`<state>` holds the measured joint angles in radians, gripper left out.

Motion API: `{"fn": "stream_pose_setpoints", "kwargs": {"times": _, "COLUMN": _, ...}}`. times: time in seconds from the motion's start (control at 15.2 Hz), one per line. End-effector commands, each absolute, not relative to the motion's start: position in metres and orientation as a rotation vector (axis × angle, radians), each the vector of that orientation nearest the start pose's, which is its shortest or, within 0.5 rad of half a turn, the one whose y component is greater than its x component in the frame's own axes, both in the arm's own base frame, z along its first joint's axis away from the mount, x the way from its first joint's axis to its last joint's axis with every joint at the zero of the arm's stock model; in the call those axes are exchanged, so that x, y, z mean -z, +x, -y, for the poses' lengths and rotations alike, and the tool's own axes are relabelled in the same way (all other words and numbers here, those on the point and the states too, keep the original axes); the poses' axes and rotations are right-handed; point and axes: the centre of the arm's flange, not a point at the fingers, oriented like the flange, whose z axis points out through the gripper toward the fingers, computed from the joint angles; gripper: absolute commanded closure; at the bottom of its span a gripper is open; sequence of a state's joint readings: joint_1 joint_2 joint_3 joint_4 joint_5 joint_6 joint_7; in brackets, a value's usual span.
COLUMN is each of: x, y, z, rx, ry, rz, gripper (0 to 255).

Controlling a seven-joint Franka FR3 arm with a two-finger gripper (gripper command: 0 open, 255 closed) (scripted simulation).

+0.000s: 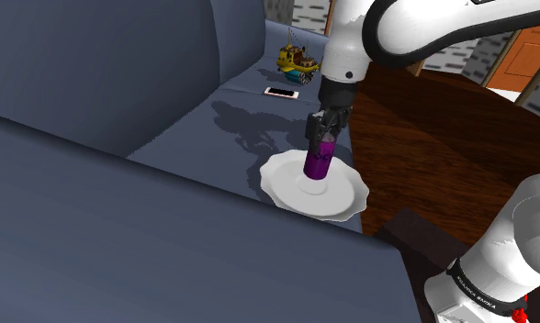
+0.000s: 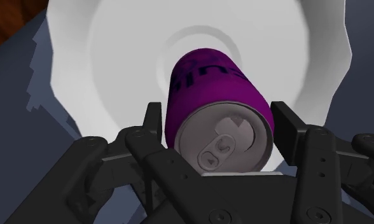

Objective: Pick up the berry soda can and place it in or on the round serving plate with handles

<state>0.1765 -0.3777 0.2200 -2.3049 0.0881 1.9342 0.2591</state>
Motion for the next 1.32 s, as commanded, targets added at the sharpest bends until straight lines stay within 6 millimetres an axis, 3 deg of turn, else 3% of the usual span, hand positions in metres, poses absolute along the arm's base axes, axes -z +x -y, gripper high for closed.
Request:
{"fn": "stream_pose_setpoints", "kwargs": {"times": 0.0, "x": -0.478, "y": 0.401, "z": -0.181, "rx": 0.0, "ry": -3.136, "rz": 0.143, "gripper": 255}}
{"fn": "stream_pose_setpoints", "kwargs": {"times": 0.59, "x": -0.473, "y": 0.401, "z": -0.181, "rx": 0.0, "ry": -3.136, "rz": 0.143, "gripper": 255}}
{"fn": "stream_pose_setpoints", "kwargs": {"times": 0.66, "x": -0.473, "y": 0.401, "z": -0.181, "rx": 0.0, "ry": -3.136, "rz": 0.143, "gripper": 0}}
{"fn": "stream_pose_setpoints", "kwargs": {"times": 0.99, "x": -0.473, "y": 0.401, "z": -0.181, "rx": 0.0, "ry": -3.137, "rz": 0.143, "gripper": 0}}
{"fn": "stream_pose_setpoints", "kwargs": {"times": 1.25, "x": -0.523, "y": 0.401, "z": -0.181, "rx": 0.0, "ry": -3.136, "rz": 0.143, "gripper": 0}}
